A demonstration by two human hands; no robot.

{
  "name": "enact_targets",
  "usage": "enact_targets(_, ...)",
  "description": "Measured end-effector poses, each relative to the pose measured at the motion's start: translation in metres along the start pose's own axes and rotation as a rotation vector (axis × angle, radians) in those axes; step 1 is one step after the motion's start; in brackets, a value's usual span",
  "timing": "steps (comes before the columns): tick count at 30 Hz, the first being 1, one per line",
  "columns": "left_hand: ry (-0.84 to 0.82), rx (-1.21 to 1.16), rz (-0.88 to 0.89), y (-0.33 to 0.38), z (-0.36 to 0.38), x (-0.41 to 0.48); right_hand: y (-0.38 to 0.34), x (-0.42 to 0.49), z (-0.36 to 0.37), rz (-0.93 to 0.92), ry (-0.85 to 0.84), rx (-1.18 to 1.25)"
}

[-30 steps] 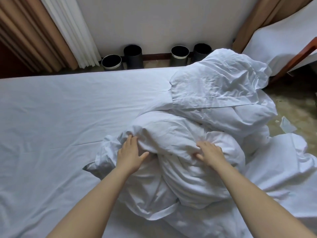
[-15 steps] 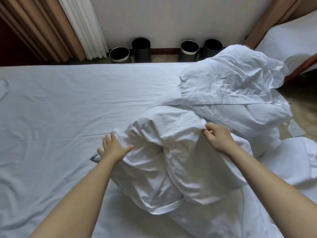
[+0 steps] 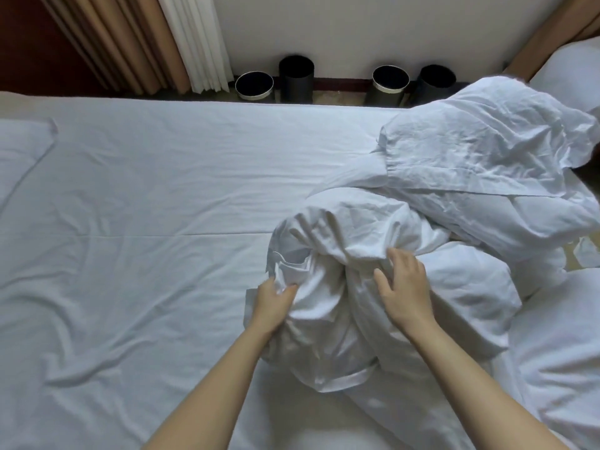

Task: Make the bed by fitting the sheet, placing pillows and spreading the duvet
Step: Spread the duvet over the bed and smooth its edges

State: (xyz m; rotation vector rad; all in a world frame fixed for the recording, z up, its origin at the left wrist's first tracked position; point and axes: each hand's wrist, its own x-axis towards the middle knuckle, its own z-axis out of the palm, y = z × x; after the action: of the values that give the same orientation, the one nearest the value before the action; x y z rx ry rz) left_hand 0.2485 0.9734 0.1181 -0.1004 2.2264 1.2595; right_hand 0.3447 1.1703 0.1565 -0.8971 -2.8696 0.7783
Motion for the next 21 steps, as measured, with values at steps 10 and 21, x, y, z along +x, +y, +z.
enact_targets(10,-0.267,-0.158,0.201,-0.034,0.003,-0.097,-0.052,-0.061,0.054,0.693,-0.512,0.909)
enact_targets(21,0.022,-0.055,0.169,-0.038,-0.068,-0.092,-0.055,-0.033,0.014,0.534,-0.078,0.885)
